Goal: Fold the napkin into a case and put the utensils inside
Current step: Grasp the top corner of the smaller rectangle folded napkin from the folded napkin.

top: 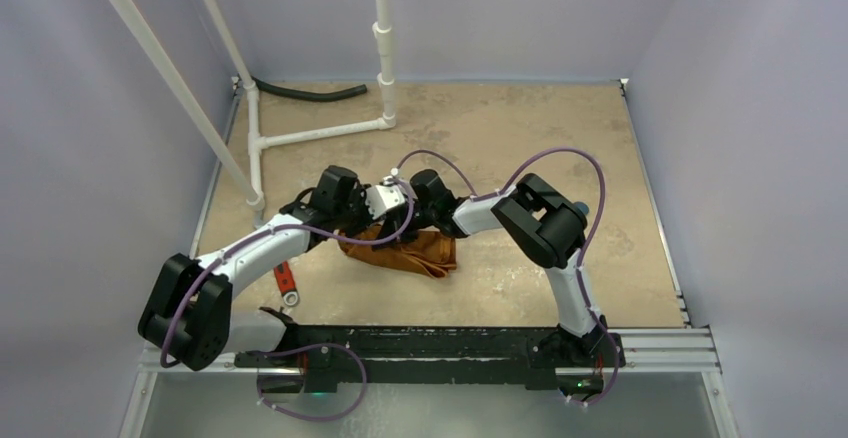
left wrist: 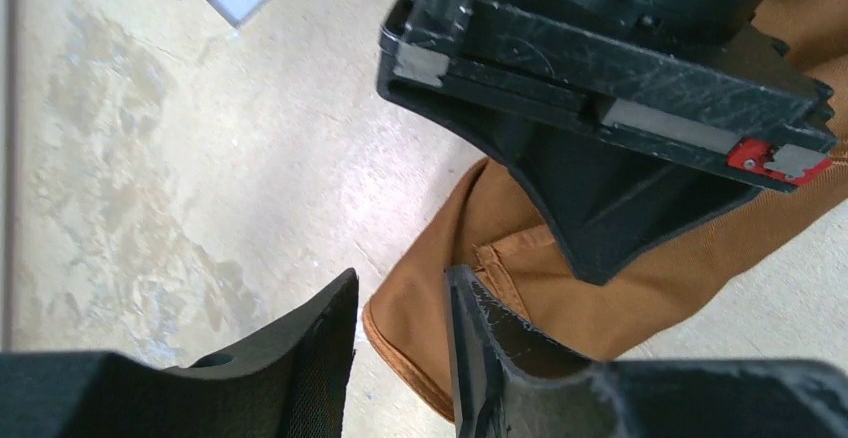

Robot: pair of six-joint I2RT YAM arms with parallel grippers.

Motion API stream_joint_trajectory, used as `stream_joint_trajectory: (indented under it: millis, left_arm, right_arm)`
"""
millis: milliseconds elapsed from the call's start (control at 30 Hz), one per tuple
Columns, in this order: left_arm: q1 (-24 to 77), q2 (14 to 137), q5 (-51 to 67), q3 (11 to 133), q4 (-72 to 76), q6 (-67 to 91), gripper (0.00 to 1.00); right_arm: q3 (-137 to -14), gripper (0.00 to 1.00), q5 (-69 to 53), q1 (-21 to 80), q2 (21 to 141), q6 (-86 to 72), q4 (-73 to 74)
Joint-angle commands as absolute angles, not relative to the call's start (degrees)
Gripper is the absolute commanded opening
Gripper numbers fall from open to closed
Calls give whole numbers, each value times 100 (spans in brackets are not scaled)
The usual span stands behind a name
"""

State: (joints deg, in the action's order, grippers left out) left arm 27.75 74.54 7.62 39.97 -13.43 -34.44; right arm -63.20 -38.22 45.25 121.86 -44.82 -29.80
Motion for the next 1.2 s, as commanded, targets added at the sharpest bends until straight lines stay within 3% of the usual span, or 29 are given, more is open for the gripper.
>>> stream_joint_trajectory:
  millis: [0, 367, 700, 800, 867, 967, 1167]
  left_arm:
    - [2733, 7409, 706, 4089, -1666, -2968, 37]
    - [2734, 7642, 435, 4100, -1915, -2678, 40]
    - [2736, 7910, 295, 3920, -1312, -2580, 36]
    - [2742, 7974, 376, 3932, -1205, -2583, 28]
    - [2734, 8002, 374, 3902, -1155, -2634, 13]
    - [2740, 7991, 308, 3813, -1118, -2693, 1]
    - [2734, 7918, 428, 3882, -1307, -2625, 0]
  right_arm:
    - [-6528, 0, -3505, 4499, 12034, -4261, -2388]
    - [-6763, 0, -3423, 4500, 12059, -4157, -2048]
    - [-6800, 0, -3441, 4495, 12065, -4121, -2007]
    - [-6829, 0, -3469, 4499, 12085, -4093, -1946]
    - [-6850, 0, -3509, 4499, 12092, -4089, -1893]
    - [-6875, 0, -3576, 4497, 12087, -4089, -1810]
    - [-6908, 0, -3594, 4493, 12070, -4113, -1732]
